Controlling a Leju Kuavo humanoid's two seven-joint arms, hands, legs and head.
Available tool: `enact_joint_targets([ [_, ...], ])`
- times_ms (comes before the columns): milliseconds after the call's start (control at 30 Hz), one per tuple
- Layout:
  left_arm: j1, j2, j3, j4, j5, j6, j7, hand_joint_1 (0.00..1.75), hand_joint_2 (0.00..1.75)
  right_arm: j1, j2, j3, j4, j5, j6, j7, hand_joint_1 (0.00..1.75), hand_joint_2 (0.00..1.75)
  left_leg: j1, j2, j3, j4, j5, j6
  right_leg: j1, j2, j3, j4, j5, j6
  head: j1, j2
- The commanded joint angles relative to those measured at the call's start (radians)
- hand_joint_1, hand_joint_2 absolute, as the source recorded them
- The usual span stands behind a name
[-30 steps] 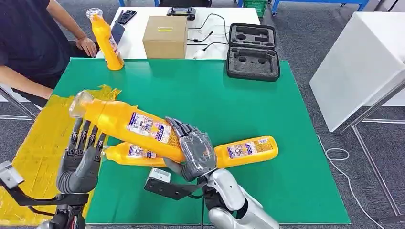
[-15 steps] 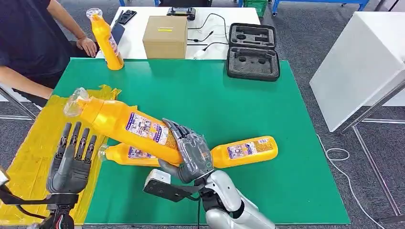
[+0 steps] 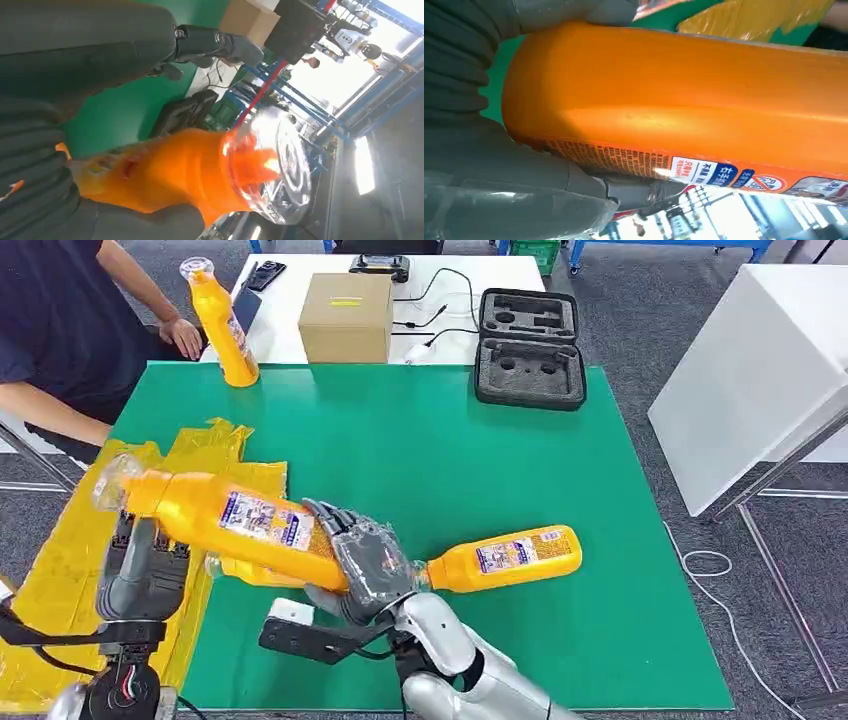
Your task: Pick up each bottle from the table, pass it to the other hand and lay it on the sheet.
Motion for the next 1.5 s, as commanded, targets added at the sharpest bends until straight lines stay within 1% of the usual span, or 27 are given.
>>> enact_joint_targets([
  [33, -0.004, -0.023, -0.035, -0.017, -0.012, 0.028, -0.004, 0.00, 1.75, -0.096, 0.015, 0.117, 0.003, 0.020, 0.079, 0.016, 1.75, 1.75, 0.002, 0.001, 0.004, 0.000, -0.002, -0.004, 0.002, 0.000, 0.005, -0.001, -0.001, -0.002, 0.000, 0.000],
  [67, -0.004, -0.023, -0.035, -0.017, -0.012, 0.028, -0.004, 0.00, 1.75, -0.096, 0.015, 0.117, 0.003, 0.020, 0.079, 0.016, 1.75, 1.75, 0.001, 0.001, 0.002, 0.000, -0.001, -0.003, 0.001, 0.000, 0.002, -0.001, -0.001, -0.001, 0.000, 0.000],
  [200, 0.016, -0.029, -0.066, -0.033, -0.023, 0.033, -0.004, 0.00, 1.75, -0.112, 0.031, 0.142, -0.005, 0.025, 0.106, 0.024, 1.75, 1.75, 0.002, 0.001, 0.003, 0.000, -0.002, -0.004, 0.002, 0.000, 0.004, -0.001, -0.001, -0.001, 0.001, 0.000],
  [333, 0.030, -0.038, -0.101, -0.033, -0.023, 0.030, 0.011, 0.00, 1.75, -0.128, 0.048, 0.150, -0.002, 0.021, 0.121, 0.044, 1.75, 1.75, 0.001, 0.001, 0.000, 0.000, -0.001, -0.002, 0.000, 0.000, 0.001, 0.000, 0.000, -0.001, 0.001, 0.000],
  [367, 0.032, -0.040, -0.104, -0.034, -0.024, 0.030, 0.011, 0.00, 1.75, -0.129, 0.049, 0.150, -0.003, 0.020, 0.121, 0.045, 1.75, 1.75, 0.000, 0.000, 0.001, 0.000, 0.000, -0.002, 0.000, 0.000, 0.001, 0.000, 0.000, -0.001, 0.000, 0.000],
  [400, 0.034, -0.041, -0.108, -0.034, -0.026, 0.029, 0.011, 0.00, 1.75, -0.130, 0.049, 0.149, -0.004, 0.020, 0.121, 0.046, 1.75, 1.75, 0.002, 0.001, 0.006, 0.000, -0.002, -0.005, 0.002, -0.001, 0.006, -0.001, -0.002, -0.002, 0.001, 0.000],
  [433, 0.034, -0.041, -0.108, -0.034, -0.026, 0.029, 0.011, 0.00, 1.75, -0.130, 0.049, 0.149, -0.004, 0.020, 0.121, 0.046, 1.75, 1.75, 0.001, 0.001, 0.002, 0.000, -0.001, -0.003, 0.001, 0.000, 0.002, -0.001, -0.001, -0.001, 0.000, 0.000],
  [533, 0.037, -0.050, -0.115, -0.036, -0.034, 0.022, 0.027, 0.00, 1.75, -0.134, 0.039, 0.155, -0.010, 0.021, 0.125, 0.056, 1.75, 1.75, 0.001, 0.000, 0.002, 0.000, -0.001, -0.003, 0.001, -0.001, 0.003, -0.001, -0.001, -0.001, 0.000, 0.000],
  [567, 0.039, -0.053, -0.128, -0.035, -0.035, 0.019, 0.037, 0.00, 1.75, -0.135, 0.033, 0.156, -0.016, 0.020, 0.126, 0.060, 1.75, 1.75, 0.002, 0.000, 0.006, 0.000, -0.002, -0.005, 0.002, -0.002, 0.007, -0.002, -0.002, -0.002, 0.001, 0.000],
  [667, 0.050, -0.063, -0.171, -0.033, -0.033, 0.011, 0.057, 0.00, 1.75, -0.140, 0.032, 0.137, -0.023, 0.019, 0.128, 0.085, 1.75, 1.75, 0.001, 0.000, 0.001, 0.000, -0.001, -0.002, 0.001, -0.001, 0.002, -0.001, 0.000, -0.001, 0.001, 0.000],
  [700, 0.050, -0.063, -0.180, -0.031, -0.034, 0.011, 0.059, 0.00, 1.75, -0.142, 0.034, 0.132, -0.022, 0.019, 0.130, 0.089, 1.75, 1.75, 0.002, -0.001, 0.003, 0.000, -0.001, -0.004, 0.002, -0.002, 0.005, -0.002, -0.001, -0.001, 0.000, 0.000],
  [767, 0.052, -0.069, -0.200, -0.028, -0.037, 0.011, 0.061, 0.00, 1.75, -0.146, 0.041, 0.125, -0.010, 0.021, 0.133, 0.093, 1.75, 1.75, 0.000, -0.001, 0.001, 0.000, 0.000, -0.002, 0.000, -0.001, 0.002, -0.001, 0.000, 0.000, 0.000, 0.000],
  [833, 0.052, -0.071, -0.202, -0.029, -0.040, 0.011, 0.060, 0.00, 1.75, -0.145, 0.040, 0.125, -0.010, 0.021, 0.134, 0.093, 1.75, 1.75, 0.002, -0.001, 0.004, 0.000, -0.001, -0.004, 0.002, -0.002, 0.006, -0.002, -0.001, -0.001, 0.001, 0.000],
  [867, 0.052, -0.071, -0.202, -0.029, -0.040, 0.011, 0.060, 0.00, 1.75, -0.145, 0.040, 0.125, -0.010, 0.021, 0.134, 0.093, 1.75, 1.75, 0.000, -0.001, 0.001, 0.000, 0.000, -0.002, 0.000, -0.001, 0.001, -0.001, 0.000, -0.001, 0.000, 0.000],
  [967, 0.051, -0.092, -0.179, -0.038, -0.074, 0.006, 0.046, 0.00, 1.75, -0.138, 0.023, 0.141, -0.018, 0.014, 0.142, 0.098, 1.75, 1.75, 0.001, -0.001, 0.003, -0.001, -0.001, -0.003, 0.001, -0.002, 0.004, -0.002, -0.001, -0.001, 0.001, 0.000],
  [1000, 0.050, -0.101, -0.166, -0.044, -0.093, 0.005, 0.033, 1.52, 1.75, -0.136, 0.015, 0.148, -0.012, 0.011, 0.144, 0.100, 1.75, 1.75, 0.001, -0.001, 0.002, 0.000, -0.001, -0.003, 0.001, -0.002, 0.003, -0.002, -0.001, -0.001, 0.000, 0.000],
  [1033, 0.049, -0.111, -0.154, -0.051, -0.106, 0.005, 0.024, 1.75, 1.75, -0.127, 0.015, 0.148, -0.002, 0.007, 0.144, 0.103, 1.75, 1.75, 0.002, -0.001, 0.004, 0.000, -0.001, -0.004, 0.002, -0.002, 0.005, -0.002, -0.001, -0.001, 0.000, 0.000],
  [1067, 0.049, -0.114, -0.146, -0.054, -0.121, 0.008, 0.018, 1.75, 1.75, -0.120, 0.017, 0.146, 0.008, 0.007, 0.146, 0.103, 1.75, 1.75, 0.001, -0.001, 0.002, -0.001, 0.000, -0.002, 0.001, -0.002, 0.003, -0.002, 0.000, -0.001, 0.000, 0.000],
  [1167, 0.049, -0.125, -0.122, -0.066, -0.136, 0.015, 0.010, 1.75, 1.75, -0.112, 0.019, 0.154, 0.048, 0.005, 0.139, 0.092, 1.75, 1.75, 0.003, -0.001, 0.008, -0.002, -0.002, -0.006, 0.003, -0.003, 0.009, -0.004, -0.002, -0.002, 0.000, 0.000],
  [1200, 0.048, -0.125, -0.115, -0.069, -0.142, 0.016, 0.008, 1.75, 1.75, -0.109, 0.019, 0.159, 0.068, 0.002, 0.133, 0.086, 1.75, 1.75, 0.002, 0.000, 0.004, -0.001, -0.001, -0.003, 0.001, -0.001, 0.005, -0.003, -0.001, -0.001, 0.000, 0.000],
  [1233, 0.047, -0.126, -0.111, -0.068, -0.144, 0.017, 0.007, 1.75, 1.75, -0.109, 0.019, 0.162, 0.075, 0.002, 0.131, 0.084, 1.75, 1.75, 0.002, 0.000, 0.006, -0.002, -0.002, -0.005, 0.002, -0.001, 0.007, -0.003, -0.001, -0.002, 0.000, 0.000],
  [1267, 0.045, -0.125, -0.106, -0.065, -0.145, 0.018, 0.007, 1.61, 1.75, -0.106, 0.017, 0.164, 0.084, -0.001, 0.130, 0.082, 1.75, 1.75, 0.003, 0.000, 0.007, -0.002, -0.002, -0.005, 0.003, -0.002, 0.008, -0.004, -0.001, -0.002, 0.000, 0.000],
  [1300, 0.045, -0.125, -0.103, -0.065, -0.146, 0.019, 0.004, 0.45, 1.75, -0.105, 0.016, 0.166, 0.092, -0.001, 0.130, 0.083, 1.75, 1.75, 0.002, -0.001, 0.004, -0.002, 0.000, -0.003, 0.001, -0.002, 0.005, -0.003, 0.000, -0.001, 0.000, 0.000],
  [1333, 0.044, -0.124, -0.098, -0.064, -0.148, 0.021, 0.001, 0.02, 1.75, -0.103, 0.014, 0.170, 0.102, -0.005, 0.132, 0.078, 1.75, 1.75, 0.002, -0.001, 0.005, -0.002, -0.001, -0.004, 0.002, -0.003, 0.006, -0.003, -0.001, -0.002, 0.000, 0.000],
  [1400, 0.044, -0.122, -0.094, -0.064, -0.148, 0.021, 0.000, 0.00, 1.75, -0.100, 0.012, 0.173, 0.107, -0.008, 0.131, 0.075, 1.75, 1.75, 0.001, -0.001, 0.003, -0.001, 0.000, -0.002, 0.001, -0.002, 0.003, -0.002, 0.000, -0.001, 0.000, 0.000],
  [1467, 0.042, -0.122, -0.092, -0.065, -0.148, 0.022, 0.000, 0.00, 1.75, -0.098, 0.011, 0.175, 0.111, -0.007, 0.131, 0.075, 1.75, 1.75, 0.002, -0.002, 0.005, -0.002, -0.001, -0.004, 0.002, -0.003, 0.007, -0.004, -0.001, -0.002, 0.000, 0.000],
  [1500, 0.042, -0.122, -0.092, -0.065, -0.148, 0.022, 0.000, 0.00, 1.75, -0.098, 0.011, 0.175, 0.111, -0.007, 0.131, 0.075, 1.75, 1.75, 0.002, -0.002, 0.004, -0.002, 0.000, -0.003, 0.001, -0.003, 0.005, -0.003, 0.000, -0.001, 0.000, 0.000],
])
